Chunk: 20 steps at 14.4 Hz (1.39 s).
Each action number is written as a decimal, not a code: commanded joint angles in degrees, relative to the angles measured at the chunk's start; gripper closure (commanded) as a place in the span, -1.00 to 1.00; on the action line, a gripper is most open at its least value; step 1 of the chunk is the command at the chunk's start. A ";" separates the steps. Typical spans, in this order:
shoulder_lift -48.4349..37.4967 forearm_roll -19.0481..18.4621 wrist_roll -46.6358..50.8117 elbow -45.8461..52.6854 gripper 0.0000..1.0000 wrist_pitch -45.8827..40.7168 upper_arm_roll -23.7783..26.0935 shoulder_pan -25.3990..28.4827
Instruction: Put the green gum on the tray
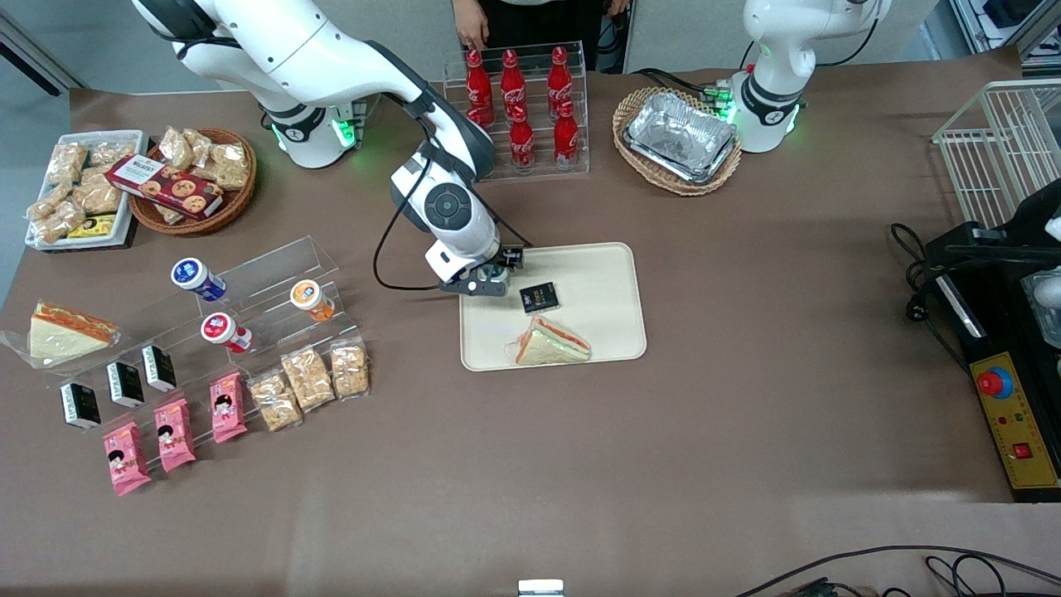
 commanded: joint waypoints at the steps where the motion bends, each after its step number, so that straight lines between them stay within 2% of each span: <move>1: -1.25 0.10 -0.03 0.85 -1.00 -1.39 -0.26 -0.46; 4: -7.57 0.18 -0.48 4.08 -1.00 -7.44 -1.05 -4.41; 6: -10.39 0.10 -2.05 12.75 -1.00 -21.10 -1.14 -8.27; 8: -10.75 0.10 -7.74 24.08 -1.00 -35.87 -1.14 -14.24; 9: -10.75 0.01 -11.51 27.97 -1.00 -40.47 -1.23 -17.58; 12: -14.16 -0.43 -24.25 30.56 -1.00 -42.80 -1.40 -28.39; 13: -15.31 -2.17 -28.56 30.56 -1.00 -43.06 -2.54 -30.51; 15: -18.91 -5.52 -38.48 30.03 -1.00 -43.76 -8.14 -31.15; 18: -21.73 -5.44 -47.91 29.94 -1.00 -46.31 -16.24 -31.15; 20: -24.01 -5.62 -50.13 29.59 -1.00 -48.93 -17.66 -31.15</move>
